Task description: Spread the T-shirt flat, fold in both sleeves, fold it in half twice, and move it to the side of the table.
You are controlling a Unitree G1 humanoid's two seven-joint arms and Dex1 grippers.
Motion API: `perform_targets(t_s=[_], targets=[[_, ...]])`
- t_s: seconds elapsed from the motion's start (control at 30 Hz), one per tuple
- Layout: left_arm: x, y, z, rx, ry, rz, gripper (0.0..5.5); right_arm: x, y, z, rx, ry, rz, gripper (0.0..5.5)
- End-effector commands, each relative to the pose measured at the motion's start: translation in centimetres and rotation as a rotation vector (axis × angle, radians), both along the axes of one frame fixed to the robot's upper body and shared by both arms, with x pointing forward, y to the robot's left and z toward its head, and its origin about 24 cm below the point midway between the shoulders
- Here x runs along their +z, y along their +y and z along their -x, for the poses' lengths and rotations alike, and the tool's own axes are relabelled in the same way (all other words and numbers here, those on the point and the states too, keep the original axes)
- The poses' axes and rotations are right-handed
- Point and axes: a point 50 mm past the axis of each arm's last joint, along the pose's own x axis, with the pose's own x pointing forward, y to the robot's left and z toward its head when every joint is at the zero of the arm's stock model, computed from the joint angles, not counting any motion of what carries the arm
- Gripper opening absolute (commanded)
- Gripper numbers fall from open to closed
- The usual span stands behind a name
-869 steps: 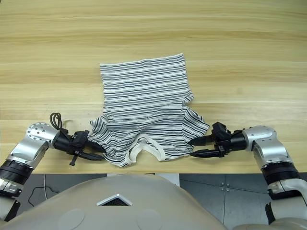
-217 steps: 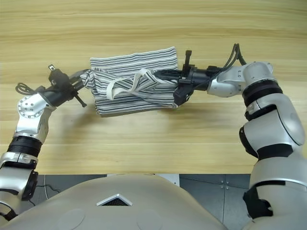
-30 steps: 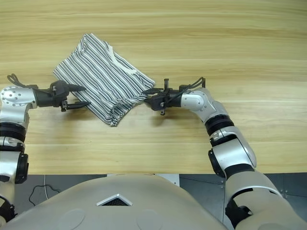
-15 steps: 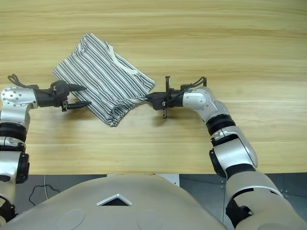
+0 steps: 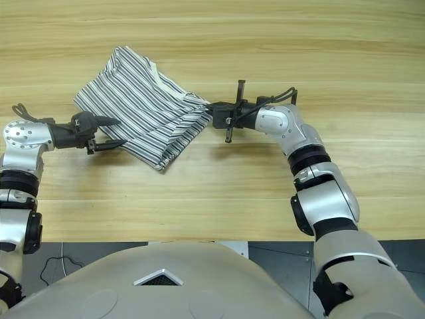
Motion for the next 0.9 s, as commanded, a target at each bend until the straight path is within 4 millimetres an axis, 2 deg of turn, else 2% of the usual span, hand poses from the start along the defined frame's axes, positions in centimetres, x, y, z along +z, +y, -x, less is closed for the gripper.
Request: perform_targets(t_s=[0.03,0.2,0.4,0.6,0.77,0.9], targets=[[0.0,0.0,-0.2,0.008,-0.006,-0.01,2.81,-0.3,-0.2,-0.4,-0.012,-0.005,0.055,0.11],[0.0,-0.1,-0.2,0.007,-0.009,-0.006,2.81,-1.1,-0.3,0.2,0.01,0.057,0.066,0.11],[0.1,-0.1,-0.3,0.01,-0.011,-0.004,2.81,-0.5,-0.4,0.4,0.035,0.076,0.013,0.11],[0.1,-0.1,-0.4,0.011,-0.012,-0.004,2.81,-0.1,-0.6,0.4,0.046,0.095,-0.005,1.15],[0.1,-0.1,-0.4,0.012,-0.011,-0.006,2.81,0.0,-1.0,0.3,0.041,0.11,0.002,2.22],[0.1,-0.1,-0.4,0.012,-0.012,-0.005,2.81,0.0,-1.4,0.5,0.06,0.154,0.009,2.22]])
